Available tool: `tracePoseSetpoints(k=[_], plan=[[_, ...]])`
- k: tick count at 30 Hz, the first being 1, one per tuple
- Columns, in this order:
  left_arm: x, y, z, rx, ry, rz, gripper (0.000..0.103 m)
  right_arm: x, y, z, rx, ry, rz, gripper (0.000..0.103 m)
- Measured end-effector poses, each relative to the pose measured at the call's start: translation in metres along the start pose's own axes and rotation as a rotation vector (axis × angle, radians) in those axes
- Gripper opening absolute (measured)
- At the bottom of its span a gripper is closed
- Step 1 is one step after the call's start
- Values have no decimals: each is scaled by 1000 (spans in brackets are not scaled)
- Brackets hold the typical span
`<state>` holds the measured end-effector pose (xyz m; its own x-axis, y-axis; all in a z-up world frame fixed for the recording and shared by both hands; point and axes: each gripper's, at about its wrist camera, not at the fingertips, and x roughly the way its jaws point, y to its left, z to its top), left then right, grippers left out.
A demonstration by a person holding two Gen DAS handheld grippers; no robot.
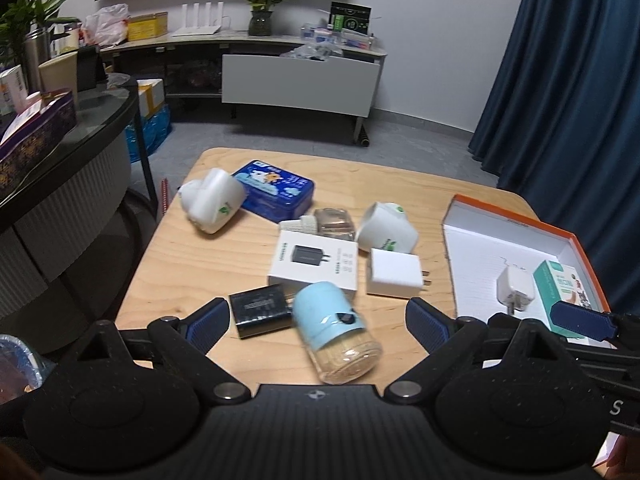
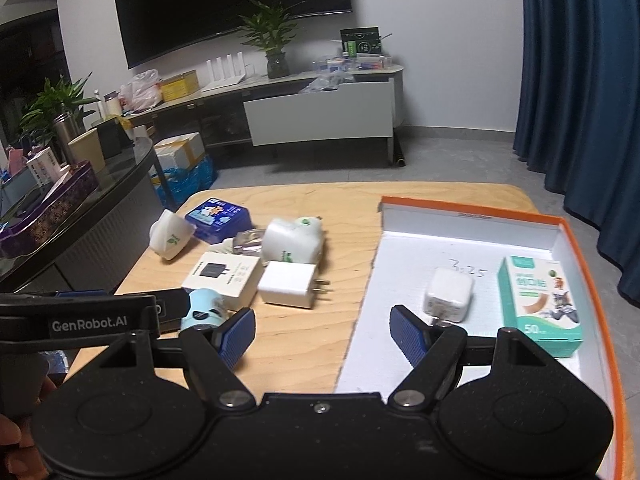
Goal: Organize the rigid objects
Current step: 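Move both tools back toward the black charger and toothpick jar, then grasp the toothpick jar with the right tool while the left tool grasps the black charger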
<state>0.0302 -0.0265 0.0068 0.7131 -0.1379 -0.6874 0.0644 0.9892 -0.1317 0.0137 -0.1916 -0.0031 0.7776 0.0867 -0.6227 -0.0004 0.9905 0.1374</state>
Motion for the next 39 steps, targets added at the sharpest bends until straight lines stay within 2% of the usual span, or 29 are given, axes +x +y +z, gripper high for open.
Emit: tracePoseSetpoints(k=[13, 20, 33, 39], plan=[[-1, 30, -11, -44, 10, 29, 98, 16, 23, -5, -47, 41, 44, 88], [7, 52, -19, -86, 46, 77, 99, 26, 34, -11, -89, 78, 80, 88], [15, 81, -21, -144, 66, 153, 98, 82, 61, -5, -111, 183, 169, 88], [18, 92, -20, -178, 66, 179, 98, 102, 72, 0, -139, 205, 162, 87]])
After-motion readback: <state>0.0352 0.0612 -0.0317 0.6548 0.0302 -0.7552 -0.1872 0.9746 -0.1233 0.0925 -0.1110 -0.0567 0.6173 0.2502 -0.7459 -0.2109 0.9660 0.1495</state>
